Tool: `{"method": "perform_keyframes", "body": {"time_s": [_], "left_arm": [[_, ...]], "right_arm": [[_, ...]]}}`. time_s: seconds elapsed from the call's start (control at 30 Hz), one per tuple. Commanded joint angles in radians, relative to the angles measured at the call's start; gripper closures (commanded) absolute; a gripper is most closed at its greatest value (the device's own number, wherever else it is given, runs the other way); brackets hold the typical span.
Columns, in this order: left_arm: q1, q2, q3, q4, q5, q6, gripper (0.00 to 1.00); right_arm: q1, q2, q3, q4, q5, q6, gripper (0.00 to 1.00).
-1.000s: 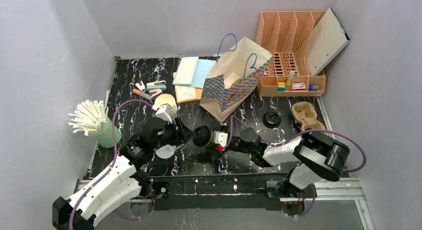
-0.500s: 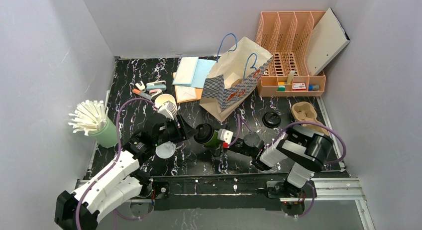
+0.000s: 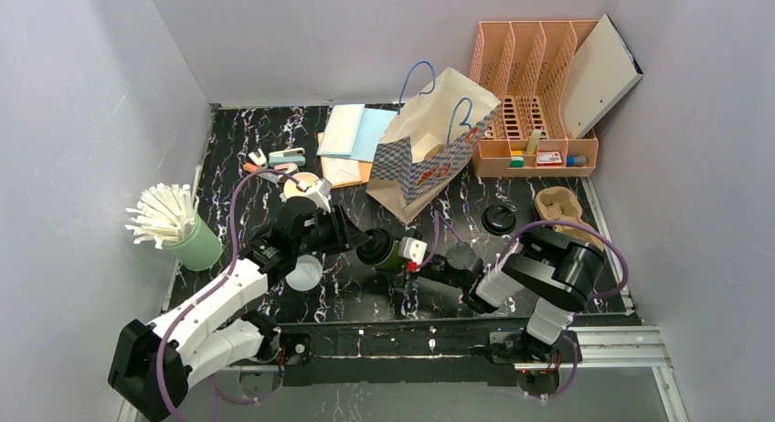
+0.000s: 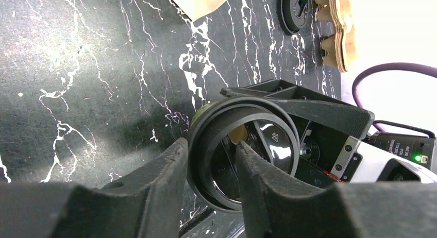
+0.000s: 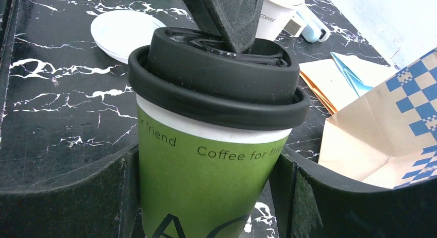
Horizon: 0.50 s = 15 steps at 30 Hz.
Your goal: Pack the takeout coffee
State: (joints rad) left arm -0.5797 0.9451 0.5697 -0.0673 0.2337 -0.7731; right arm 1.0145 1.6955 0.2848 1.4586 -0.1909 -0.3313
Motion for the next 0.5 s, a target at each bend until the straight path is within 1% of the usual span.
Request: {"method": "perform_keyframes", "body": {"time_s": [0.0, 0.13, 0.33, 0.47], "left_arm": [[0.004, 0.023, 0.043, -0.006, 0.028, 0.041, 0.67], [0.004, 0.044, 0.072, -0.033, 0.028, 0.068, 0.77], [0.004, 0.097, 0.114, -0.083, 0.043, 0.125, 0.79], [0.003, 0.115, 0.149, -0.124, 0.047, 0.166, 0.81]], "right_arm": [[0.000, 0.001, 0.015, 0.173, -0.006, 0.006, 0.19], [0.000, 0.013, 0.017, 0.169, -0.004, 0.008, 0.17], [0.004, 0.042, 0.033, 0.171, -0.005, 0.017, 0.15], [0.008, 0.051, 0.043, 0.166, 0.004, 0.015, 0.07]]}}
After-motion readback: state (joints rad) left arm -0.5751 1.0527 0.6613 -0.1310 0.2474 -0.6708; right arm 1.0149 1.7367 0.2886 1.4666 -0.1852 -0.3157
